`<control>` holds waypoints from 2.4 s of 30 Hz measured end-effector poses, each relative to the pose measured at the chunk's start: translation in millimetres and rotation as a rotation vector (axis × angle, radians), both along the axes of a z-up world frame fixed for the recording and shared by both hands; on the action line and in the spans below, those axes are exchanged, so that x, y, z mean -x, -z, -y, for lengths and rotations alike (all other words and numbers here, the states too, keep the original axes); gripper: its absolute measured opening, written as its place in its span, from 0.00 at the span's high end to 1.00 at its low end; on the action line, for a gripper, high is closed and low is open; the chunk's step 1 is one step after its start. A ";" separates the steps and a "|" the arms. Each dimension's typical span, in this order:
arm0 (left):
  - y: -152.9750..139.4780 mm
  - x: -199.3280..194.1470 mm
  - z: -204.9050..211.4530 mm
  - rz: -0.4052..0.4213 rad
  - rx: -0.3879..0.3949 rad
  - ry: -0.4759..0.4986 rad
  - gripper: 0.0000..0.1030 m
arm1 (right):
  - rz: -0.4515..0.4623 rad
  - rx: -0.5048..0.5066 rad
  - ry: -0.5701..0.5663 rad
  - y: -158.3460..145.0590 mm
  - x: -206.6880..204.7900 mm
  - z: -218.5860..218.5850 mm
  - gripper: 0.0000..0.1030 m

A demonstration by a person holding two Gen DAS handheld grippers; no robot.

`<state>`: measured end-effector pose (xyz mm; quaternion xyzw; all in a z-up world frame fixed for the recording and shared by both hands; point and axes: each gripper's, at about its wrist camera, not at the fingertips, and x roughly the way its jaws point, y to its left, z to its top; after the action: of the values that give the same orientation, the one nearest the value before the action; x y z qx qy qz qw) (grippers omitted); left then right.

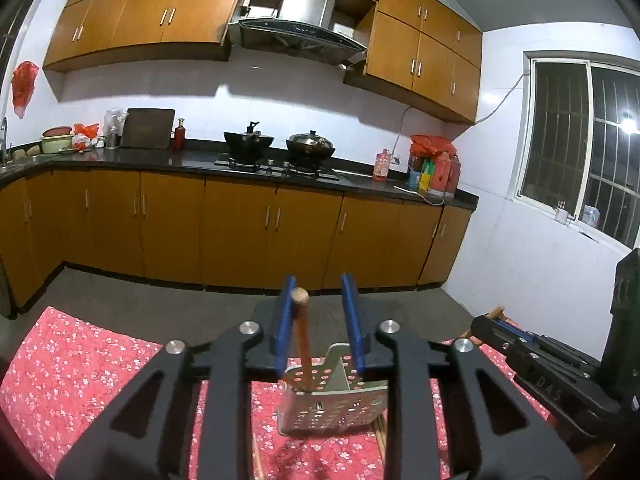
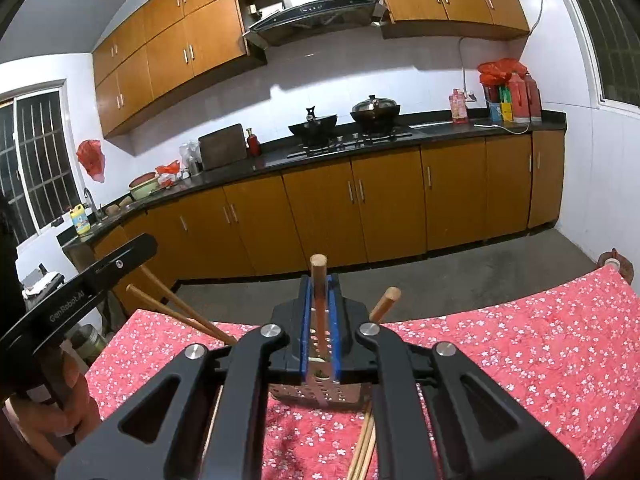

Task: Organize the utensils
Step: 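Open the left tool to drop its chopstick in the holder while the right tool releases, then grasp a third chopstick with the left tool while the right tool grasps one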

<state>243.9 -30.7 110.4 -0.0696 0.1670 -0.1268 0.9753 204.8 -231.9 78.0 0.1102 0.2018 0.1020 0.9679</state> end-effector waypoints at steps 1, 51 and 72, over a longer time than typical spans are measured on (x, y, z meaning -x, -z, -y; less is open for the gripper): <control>-0.2 0.8 -1.5 0.000 0.002 -0.002 0.75 | 0.002 -0.002 0.003 -0.6 -0.4 0.6 0.83; 183.8 81.8 -74.0 -0.496 -0.060 -0.112 0.70 | -0.489 0.187 0.058 197.3 31.5 -5.1 0.92; 218.3 81.5 -42.9 -0.590 -0.166 -0.043 0.86 | -0.496 0.124 0.210 199.7 39.1 45.1 0.93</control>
<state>162.4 12.1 -107.8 -0.0270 0.4512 -0.0662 0.8895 165.7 -277.1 -121.7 0.0925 0.4259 -0.0413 0.8991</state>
